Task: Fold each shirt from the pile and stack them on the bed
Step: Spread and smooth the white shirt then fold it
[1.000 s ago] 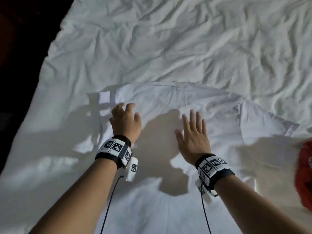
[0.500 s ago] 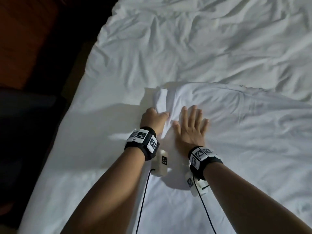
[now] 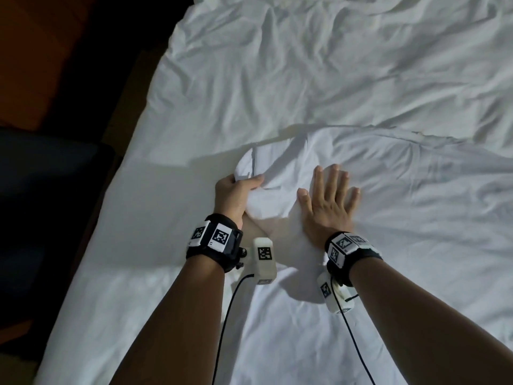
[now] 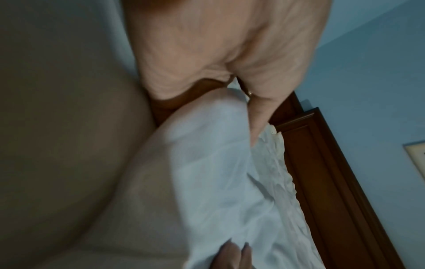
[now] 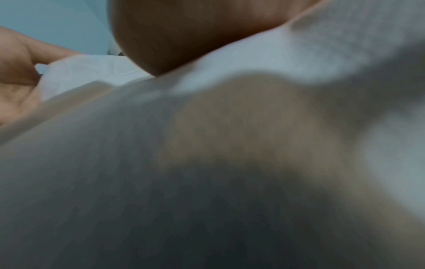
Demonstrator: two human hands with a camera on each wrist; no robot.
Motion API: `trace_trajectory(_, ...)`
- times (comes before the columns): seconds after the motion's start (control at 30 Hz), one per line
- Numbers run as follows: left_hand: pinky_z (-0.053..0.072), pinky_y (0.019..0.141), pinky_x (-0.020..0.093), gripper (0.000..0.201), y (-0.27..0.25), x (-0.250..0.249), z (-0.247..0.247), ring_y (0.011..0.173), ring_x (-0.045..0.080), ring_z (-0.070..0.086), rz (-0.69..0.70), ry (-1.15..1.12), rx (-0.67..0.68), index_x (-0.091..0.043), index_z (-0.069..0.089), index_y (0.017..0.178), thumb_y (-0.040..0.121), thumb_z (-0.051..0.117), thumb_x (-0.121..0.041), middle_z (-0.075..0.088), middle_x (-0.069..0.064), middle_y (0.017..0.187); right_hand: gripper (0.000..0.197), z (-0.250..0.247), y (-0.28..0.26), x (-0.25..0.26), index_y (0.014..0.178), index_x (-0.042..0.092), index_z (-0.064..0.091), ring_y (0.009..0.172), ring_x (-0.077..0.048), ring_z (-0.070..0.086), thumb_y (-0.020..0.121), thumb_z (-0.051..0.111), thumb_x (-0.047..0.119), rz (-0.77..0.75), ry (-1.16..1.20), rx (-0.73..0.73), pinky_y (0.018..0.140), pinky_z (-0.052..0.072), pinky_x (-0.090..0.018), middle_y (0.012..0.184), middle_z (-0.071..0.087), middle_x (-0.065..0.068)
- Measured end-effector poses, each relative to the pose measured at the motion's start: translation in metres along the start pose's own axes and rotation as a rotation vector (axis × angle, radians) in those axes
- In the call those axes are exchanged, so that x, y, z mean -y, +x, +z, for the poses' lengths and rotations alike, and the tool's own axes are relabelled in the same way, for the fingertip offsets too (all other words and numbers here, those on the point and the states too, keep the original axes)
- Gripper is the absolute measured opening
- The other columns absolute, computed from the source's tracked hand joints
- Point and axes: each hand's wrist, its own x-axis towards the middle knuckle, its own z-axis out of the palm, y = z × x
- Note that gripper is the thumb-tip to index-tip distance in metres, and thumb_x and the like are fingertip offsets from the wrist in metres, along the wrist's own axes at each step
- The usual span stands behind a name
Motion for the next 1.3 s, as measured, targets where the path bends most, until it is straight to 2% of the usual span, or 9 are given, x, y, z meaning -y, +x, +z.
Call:
trace_trajectory(0.17, 0.042, 0.063, 0.030, 0.023, 0.004, -0.001, -0.023, 0.060, 0.019, 0.052, 0.007, -0.017, -0.276, -0.011, 0.061, 0.065, 0.084, 0.073, -0.010, 0.055, 0.002, 0.063, 0.069, -0.001, -0.001, 0.000, 0.158, 0.037, -0.021, 0.148, -0.019, -0.036, 0.101, 0.006, 0.066, -0.002, 0.011, 0.013, 0.120, -0.023, -0.051, 0.163, -0.035, 0.004)
trace_trajectory(0.27, 0.046, 0.071, 0.035, 0.020, 0.008, 0.000, -0.034, 0.072, 0.022, 0.055, -0.068, -0.108, -0.309, -0.010, 0.061, 0.075, 0.071, 0.074, -0.025, 0.055, 0.007, 0.074, 0.069, -0.001, -0.001, 0.000, 0.158, 0.036, -0.021, 0.148, -0.018, -0.037, 0.101, 0.006, 0.066, -0.001, 0.009, 0.020, 0.120, -0.022, -0.051, 0.163, -0.036, 0.004)
trace_trajectory(0.4, 0.058, 0.091, 0.047, 0.059, 0.008, -0.010, -0.033, 0.096, 0.027, 0.072, -0.114, -0.016, -0.166, -0.017, 0.078, 0.100, 0.056, 0.084, -0.055, 0.077, 0.001, 0.100, 0.069, -0.001, -0.001, 0.000, 0.158, 0.036, -0.021, 0.148, -0.019, -0.037, 0.102, 0.006, 0.066, -0.001, 0.010, 0.018, 0.120, -0.022, -0.051, 0.162, -0.036, 0.004)
trace_trajectory(0.6, 0.044, 0.070, 0.029, 0.035, 0.016, -0.008, -0.027, 0.065, 0.022, 0.052, 0.104, 0.212, -0.310, -0.007, 0.053, 0.063, 0.088, 0.073, -0.019, 0.054, -0.013, 0.056, 0.070, 0.001, -0.001, -0.002, 0.158, 0.037, -0.021, 0.148, -0.019, -0.037, 0.101, 0.005, 0.067, -0.004, 0.019, 0.016, 0.120, -0.021, -0.052, 0.163, -0.036, 0.004)
trace_trajectory(0.73, 0.048, 0.073, 0.034, 0.034, 0.008, -0.005, -0.027, 0.076, 0.018, 0.061, -0.014, 0.173, -0.243, -0.010, 0.067, 0.092, 0.088, 0.076, -0.042, 0.065, -0.004, 0.080, 0.070, 0.001, 0.000, -0.001, 0.158, 0.036, -0.021, 0.147, -0.019, -0.038, 0.101, 0.004, 0.067, -0.007, 0.017, 0.018, 0.120, -0.023, -0.051, 0.162, -0.037, 0.004)
trace_trajectory(0.9, 0.061, 0.081, 0.044, 0.015, -0.002, 0.012, -0.036, 0.077, 0.024, 0.070, 0.053, 0.263, -0.196, -0.002, 0.070, 0.090, 0.077, 0.078, -0.002, 0.072, 0.006, 0.080, 0.070, 0.002, 0.000, -0.001, 0.159, 0.035, -0.019, 0.148, -0.019, -0.037, 0.102, 0.006, 0.067, -0.008, 0.017, 0.005, 0.119, -0.024, -0.050, 0.163, -0.035, 0.004)
trace_trajectory(1.17, 0.040, 0.063, 0.031, 0.040, 0.008, -0.008, -0.042, 0.068, 0.024, 0.054, 0.073, 0.384, -0.254, -0.014, 0.052, 0.066, 0.080, 0.080, -0.040, 0.054, -0.002, 0.064, 0.070, 0.004, 0.001, -0.002, 0.158, 0.036, -0.020, 0.148, -0.019, -0.037, 0.101, 0.006, 0.067, -0.009, 0.011, 0.001, 0.119, -0.023, -0.051, 0.163, -0.036, 0.004)
trace_trajectory(1.23, 0.044, 0.070, 0.030, 0.006, 0.010, -0.018, -0.038, 0.088, 0.032, 0.065, 0.201, 0.652, -0.414, -0.015, 0.066, 0.089, 0.085, 0.069, -0.019, 0.069, 0.005, 0.088, 0.070, 0.004, 0.001, -0.002, 0.158, 0.036, -0.021, 0.148, -0.019, -0.038, 0.101, 0.005, 0.067, -0.005, 0.004, 0.002, 0.120, -0.023, -0.052, 0.162, -0.037, 0.004)
trace_trajectory(1.3, 0.048, 0.085, 0.041, 0.033, 0.009, -0.022, -0.030, 0.115, 0.039, 0.058, 0.301, 0.852, -0.548, -0.012, 0.058, 0.123, 0.089, 0.058, -0.009, 0.062, 0.014, 0.125, 0.070, 0.004, 0.001, -0.001, 0.158, 0.035, -0.021, 0.148, -0.019, -0.038, 0.101, 0.005, 0.067, -0.003, 0.000, -0.002, 0.120, -0.023, -0.052, 0.162, -0.037, 0.003)
